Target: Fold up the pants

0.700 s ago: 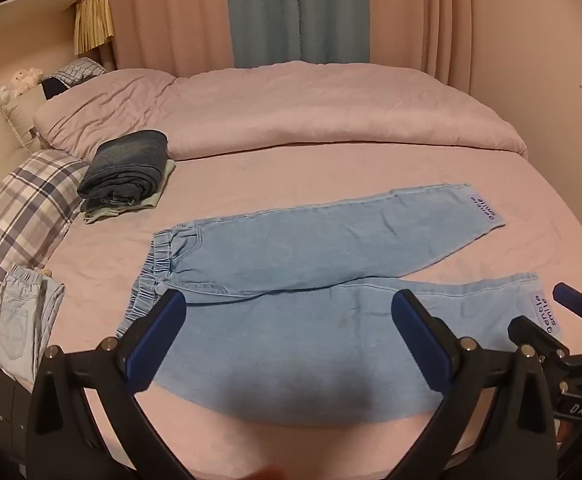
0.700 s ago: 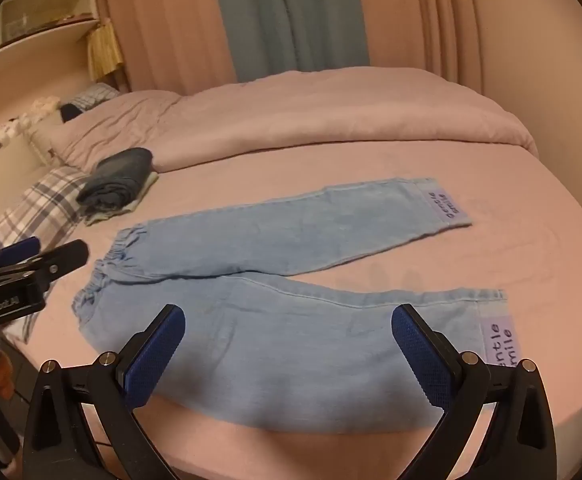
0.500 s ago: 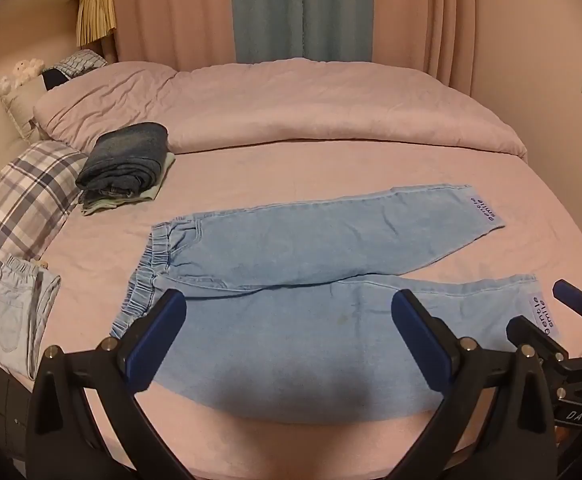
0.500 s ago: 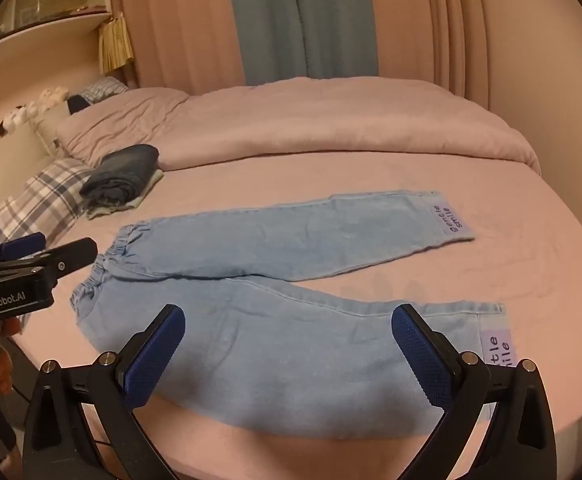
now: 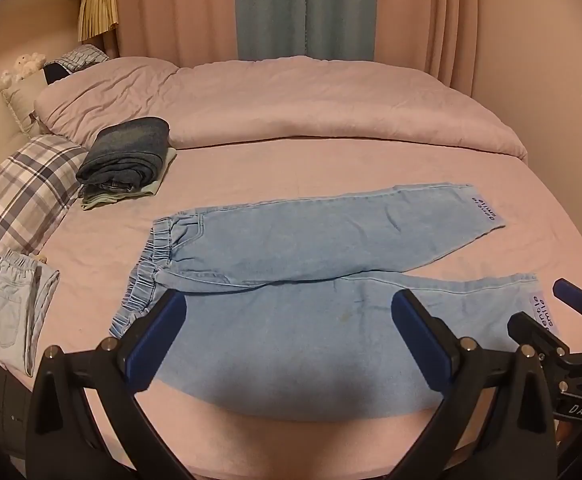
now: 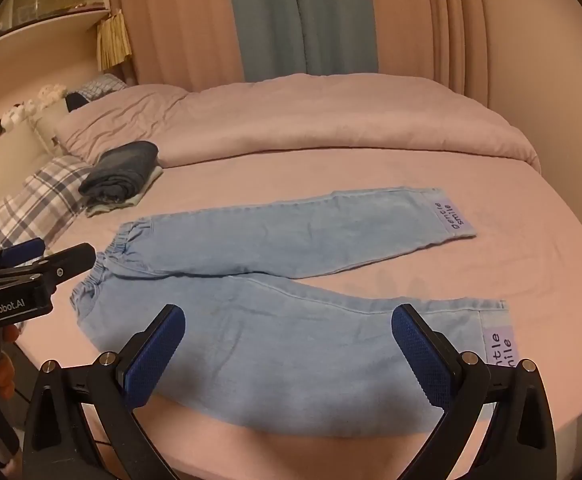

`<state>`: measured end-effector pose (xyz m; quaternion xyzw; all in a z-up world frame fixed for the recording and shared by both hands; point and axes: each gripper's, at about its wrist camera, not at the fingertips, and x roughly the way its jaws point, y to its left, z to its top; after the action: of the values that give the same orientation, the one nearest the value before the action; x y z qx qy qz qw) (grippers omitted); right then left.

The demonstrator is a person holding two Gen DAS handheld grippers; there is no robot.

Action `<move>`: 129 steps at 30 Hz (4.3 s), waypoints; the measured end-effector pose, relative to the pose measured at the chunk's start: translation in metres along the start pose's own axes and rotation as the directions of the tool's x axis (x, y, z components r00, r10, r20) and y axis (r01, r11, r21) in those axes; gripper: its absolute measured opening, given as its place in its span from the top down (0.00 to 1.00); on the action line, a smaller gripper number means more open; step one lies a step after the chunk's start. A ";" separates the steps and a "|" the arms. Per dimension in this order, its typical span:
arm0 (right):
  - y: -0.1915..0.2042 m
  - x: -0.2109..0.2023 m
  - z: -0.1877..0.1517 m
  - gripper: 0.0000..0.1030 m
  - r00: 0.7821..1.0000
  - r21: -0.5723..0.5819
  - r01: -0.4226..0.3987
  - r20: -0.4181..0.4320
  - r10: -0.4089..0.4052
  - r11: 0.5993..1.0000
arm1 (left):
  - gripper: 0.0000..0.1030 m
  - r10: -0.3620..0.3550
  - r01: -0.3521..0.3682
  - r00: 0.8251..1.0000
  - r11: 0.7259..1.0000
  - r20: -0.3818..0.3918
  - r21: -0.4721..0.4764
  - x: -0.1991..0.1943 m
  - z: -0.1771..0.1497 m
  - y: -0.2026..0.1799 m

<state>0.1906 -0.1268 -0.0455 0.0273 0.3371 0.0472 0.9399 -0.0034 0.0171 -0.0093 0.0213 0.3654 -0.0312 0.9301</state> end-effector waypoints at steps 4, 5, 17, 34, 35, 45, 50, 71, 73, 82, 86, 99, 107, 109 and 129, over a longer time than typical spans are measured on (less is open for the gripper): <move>0.001 0.000 -0.001 0.00 1.000 -0.003 0.001 0.003 -0.001 1.000 | 0.00 -0.005 0.005 1.000 1.000 -0.003 -0.005 0.002 -0.001 0.002; 0.001 0.000 -0.001 0.00 1.000 -0.004 0.002 0.003 -0.002 1.000 | 0.00 -0.006 0.006 1.000 1.000 -0.002 -0.006 0.002 -0.001 0.003; 0.003 -0.001 -0.002 0.00 1.000 -0.012 0.005 0.004 -0.005 1.000 | 0.00 -0.019 0.018 1.000 1.000 -0.006 -0.008 0.002 -0.002 0.006; 0.003 0.000 -0.001 0.00 1.000 -0.012 0.007 0.005 -0.007 1.000 | 0.00 -0.026 0.026 1.000 1.000 -0.008 -0.004 0.000 -0.001 0.005; 0.003 0.000 -0.001 0.00 1.000 -0.011 0.008 0.005 -0.008 1.000 | 0.00 -0.025 0.025 1.000 1.000 -0.009 -0.002 0.001 0.000 0.003; 0.004 0.000 -0.001 0.00 1.000 -0.012 0.010 0.005 -0.010 1.000 | 0.00 -0.031 0.031 0.999 1.000 -0.009 -0.003 0.002 0.000 0.001; 0.004 0.000 -0.001 0.00 1.000 -0.012 0.010 0.004 -0.010 1.000 | 0.00 -0.032 0.032 0.999 0.999 -0.008 -0.001 0.002 0.001 0.001; 0.008 0.006 -0.002 0.00 1.000 -0.047 0.005 -0.007 -0.005 0.999 | 0.00 -0.090 0.087 0.995 0.993 -0.032 -0.078 0.016 -0.002 0.013; 0.014 0.011 -0.005 0.00 1.000 -0.066 -0.013 -0.017 0.012 0.998 | 0.00 -0.126 0.120 0.991 0.982 -0.034 -0.147 0.026 -0.006 0.027; 0.090 0.069 -0.054 0.03 0.988 -0.406 -0.144 -0.104 0.111 0.903 | 0.01 -0.260 0.138 0.957 0.799 -0.129 -0.585 0.093 -0.070 0.146; 0.125 0.084 -0.078 0.16 0.958 -0.519 -0.285 -0.182 0.222 0.806 | 0.02 -0.254 0.116 0.961 0.722 -0.106 -0.683 0.100 -0.100 0.184; 0.193 0.120 -0.120 0.90 0.964 -0.745 -0.260 -0.160 0.213 0.614 | 0.80 -0.285 0.149 0.957 0.658 -0.061 -0.738 0.144 -0.107 0.213; 0.187 0.102 -0.106 0.95 0.928 -0.682 -0.369 -0.231 0.292 0.632 | 0.87 -0.237 0.155 0.971 0.729 -0.033 -0.667 0.117 -0.110 0.209; 0.183 0.107 -0.111 0.95 0.918 -0.657 -0.395 -0.263 0.297 0.642 | 0.86 -0.234 0.130 0.970 0.730 -0.066 -0.671 0.120 -0.117 0.209; 0.077 0.137 -0.056 0.62 0.968 -0.411 -0.183 -0.236 0.089 0.893 | 0.44 -0.012 -0.009 0.990 0.989 -0.141 -0.148 0.183 -0.038 0.143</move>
<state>0.2547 -0.0350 -0.1692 -0.1621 0.4133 0.1890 0.8759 0.1147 0.1540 -0.1594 -0.0458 0.4319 -0.0030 0.9008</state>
